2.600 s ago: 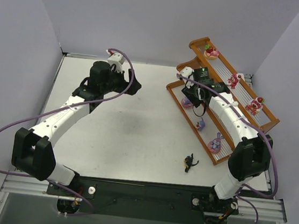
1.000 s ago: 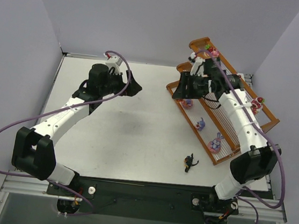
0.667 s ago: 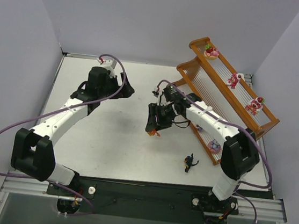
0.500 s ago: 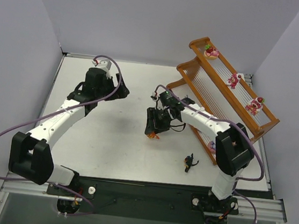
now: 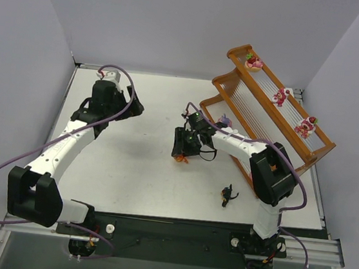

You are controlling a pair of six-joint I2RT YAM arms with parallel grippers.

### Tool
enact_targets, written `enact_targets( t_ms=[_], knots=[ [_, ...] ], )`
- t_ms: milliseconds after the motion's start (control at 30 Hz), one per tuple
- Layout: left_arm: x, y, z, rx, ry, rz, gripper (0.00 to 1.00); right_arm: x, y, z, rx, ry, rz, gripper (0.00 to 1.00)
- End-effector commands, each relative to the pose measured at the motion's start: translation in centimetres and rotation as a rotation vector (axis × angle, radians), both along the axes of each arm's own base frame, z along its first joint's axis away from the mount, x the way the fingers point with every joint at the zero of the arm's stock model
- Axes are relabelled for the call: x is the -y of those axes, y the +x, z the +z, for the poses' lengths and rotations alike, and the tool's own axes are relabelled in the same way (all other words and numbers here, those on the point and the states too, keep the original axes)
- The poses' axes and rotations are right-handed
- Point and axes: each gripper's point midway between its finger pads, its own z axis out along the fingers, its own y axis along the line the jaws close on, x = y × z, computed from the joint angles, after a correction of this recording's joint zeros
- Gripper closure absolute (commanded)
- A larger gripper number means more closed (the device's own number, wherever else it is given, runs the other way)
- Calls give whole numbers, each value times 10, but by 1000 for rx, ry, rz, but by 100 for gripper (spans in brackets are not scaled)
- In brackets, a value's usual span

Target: Place and organize the plastic toys onto the shelf

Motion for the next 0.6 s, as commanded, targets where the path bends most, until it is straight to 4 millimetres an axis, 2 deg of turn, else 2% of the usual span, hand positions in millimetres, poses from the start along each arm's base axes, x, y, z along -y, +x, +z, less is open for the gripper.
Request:
enact_targets(
  t_ms=[0, 200, 367, 533, 567],
  knots=[
    [-2, 3, 32, 73, -17, -1, 3, -4, 7, 4, 22, 15, -37, 51],
    [-5, 4, 30, 71, -20, 2, 3, -2, 7, 9, 34, 17, -34, 38],
    [-6, 4, 30, 72, -22, 2, 3, 0, 8, 19, 53, 16, -26, 38],
    [-7, 5, 32, 79, -25, 5, 3, 8, 9, 41, 148, 0, -3, 37],
    [-7, 5, 34, 81, -28, 5, 3, 10, 8, 52, 184, 6, 4, 37]
  ],
)
